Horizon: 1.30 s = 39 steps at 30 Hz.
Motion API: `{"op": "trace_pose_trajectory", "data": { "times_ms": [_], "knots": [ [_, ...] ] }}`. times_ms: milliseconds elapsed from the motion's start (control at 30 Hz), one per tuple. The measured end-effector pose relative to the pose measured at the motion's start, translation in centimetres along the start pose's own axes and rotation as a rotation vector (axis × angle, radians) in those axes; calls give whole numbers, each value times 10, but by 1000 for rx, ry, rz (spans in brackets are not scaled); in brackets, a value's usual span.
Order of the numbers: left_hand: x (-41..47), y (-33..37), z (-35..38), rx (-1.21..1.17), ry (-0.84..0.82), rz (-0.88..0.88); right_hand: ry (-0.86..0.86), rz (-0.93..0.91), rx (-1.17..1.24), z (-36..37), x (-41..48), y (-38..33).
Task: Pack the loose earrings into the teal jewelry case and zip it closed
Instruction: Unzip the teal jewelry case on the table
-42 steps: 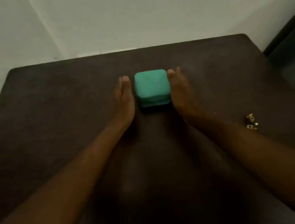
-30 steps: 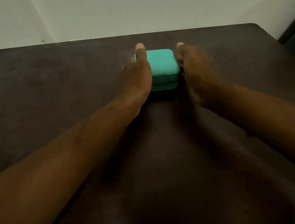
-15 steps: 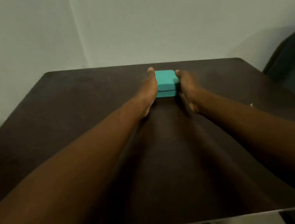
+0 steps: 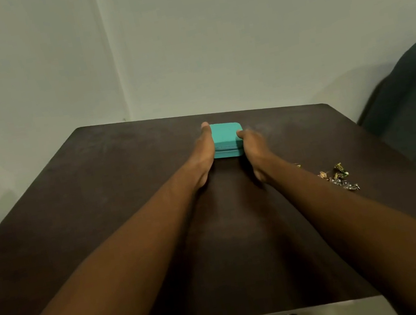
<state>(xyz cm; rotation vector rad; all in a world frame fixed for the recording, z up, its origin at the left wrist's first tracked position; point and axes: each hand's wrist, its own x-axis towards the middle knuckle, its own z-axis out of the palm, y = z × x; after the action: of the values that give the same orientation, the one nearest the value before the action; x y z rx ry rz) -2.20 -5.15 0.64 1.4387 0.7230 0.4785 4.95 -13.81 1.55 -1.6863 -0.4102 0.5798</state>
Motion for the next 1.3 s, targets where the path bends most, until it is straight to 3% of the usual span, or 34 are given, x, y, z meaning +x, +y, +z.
{"op": "trace_pose_trajectory", "data": {
  "times_ms": [733, 1300],
  "knots": [
    [-174, -21, -3, 45, -4, 33, -127, -30, 15, -43, -167, 23],
    [-215, -44, 12, 172, 96, 123, -137, -151, -144, -56, -194, 52]
  ]
}}
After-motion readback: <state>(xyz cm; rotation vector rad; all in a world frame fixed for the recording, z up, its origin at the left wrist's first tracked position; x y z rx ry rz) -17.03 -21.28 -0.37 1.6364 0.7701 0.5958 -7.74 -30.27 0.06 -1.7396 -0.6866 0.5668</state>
